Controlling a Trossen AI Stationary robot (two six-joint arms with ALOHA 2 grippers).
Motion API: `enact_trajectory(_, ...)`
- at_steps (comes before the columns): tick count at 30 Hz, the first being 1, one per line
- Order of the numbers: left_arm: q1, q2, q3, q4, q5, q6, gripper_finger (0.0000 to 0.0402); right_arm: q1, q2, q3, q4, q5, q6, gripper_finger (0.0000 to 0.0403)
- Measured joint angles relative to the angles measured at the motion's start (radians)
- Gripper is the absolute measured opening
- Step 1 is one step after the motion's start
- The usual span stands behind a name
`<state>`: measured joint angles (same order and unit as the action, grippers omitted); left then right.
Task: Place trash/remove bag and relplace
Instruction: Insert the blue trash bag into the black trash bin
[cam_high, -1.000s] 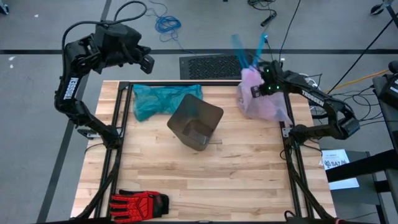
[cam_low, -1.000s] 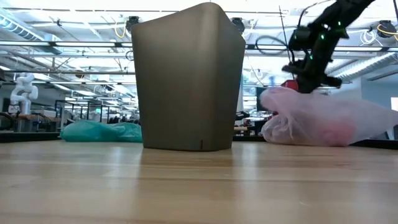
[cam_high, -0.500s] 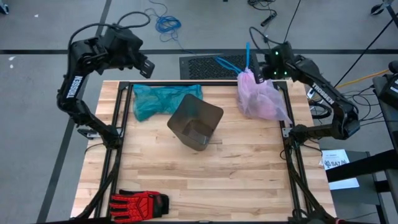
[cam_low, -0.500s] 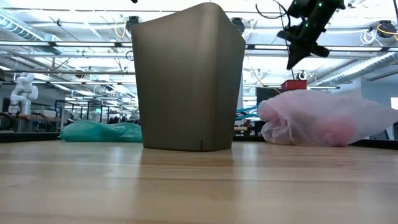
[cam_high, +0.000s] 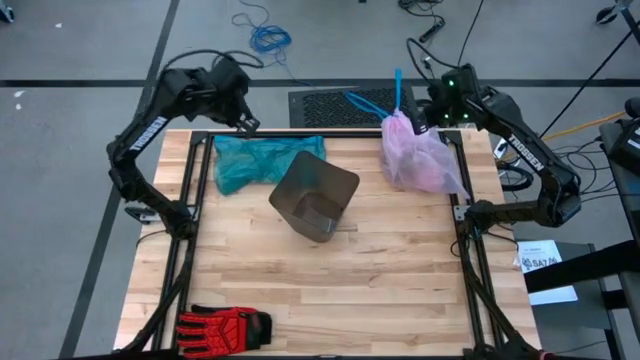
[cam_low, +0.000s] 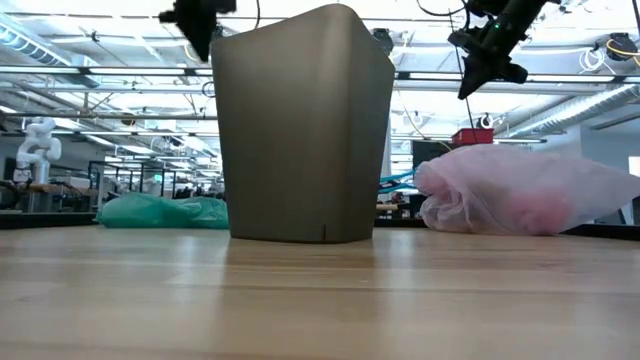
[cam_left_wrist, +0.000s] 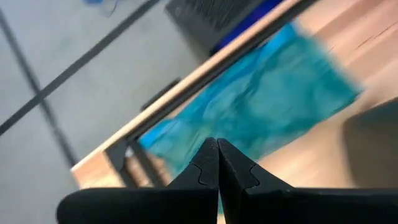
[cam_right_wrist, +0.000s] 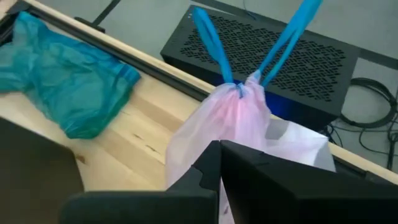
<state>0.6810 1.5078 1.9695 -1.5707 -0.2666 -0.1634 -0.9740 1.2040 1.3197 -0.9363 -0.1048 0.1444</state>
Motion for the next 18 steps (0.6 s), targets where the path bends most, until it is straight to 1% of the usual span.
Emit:
enact_trajectory(3,0.040,0.000,-0.104,0.018,-0.007,0.044,0.0000,0.018,-0.008,0.000,0.003,-0.002,0.000,0.0000)
enact_trajectory(5,0.068,0.000,-0.167,0.058,0.011,0.069,0.0000,0.031,-0.012,0.000,0.003,-0.002,0.000,0.0000)
enact_trajectory(8,0.109,0.000,-0.241,0.132,0.097,0.101,0.0000,0.052,-0.016,0.000,0.003,-0.002,0.000,0.0000)
enact_trajectory(10,0.130,0.000,-0.280,0.183,0.192,0.129,0.0000,0.065,-0.018,0.000,0.003,-0.002,0.000,0.0000)
enact_trajectory(12,0.146,0.008,-0.301,0.202,0.276,0.183,0.0000,0.082,-0.020,0.000,0.003,-0.006,0.007,0.0000)
enact_trajectory(13,0.151,0.016,-0.303,0.203,0.292,0.214,0.0000,0.089,-0.020,0.000,0.003,-0.006,0.009,0.0000)
enact_trajectory(15,0.159,0.035,-0.303,0.201,0.288,0.256,0.0000,0.105,-0.021,0.000,0.003,-0.006,0.017,0.0000)
enact_trajectory(18,0.177,0.078,-0.303,0.212,0.268,0.252,0.0000,0.125,-0.021,0.000,0.006,-0.007,0.026,0.0000)
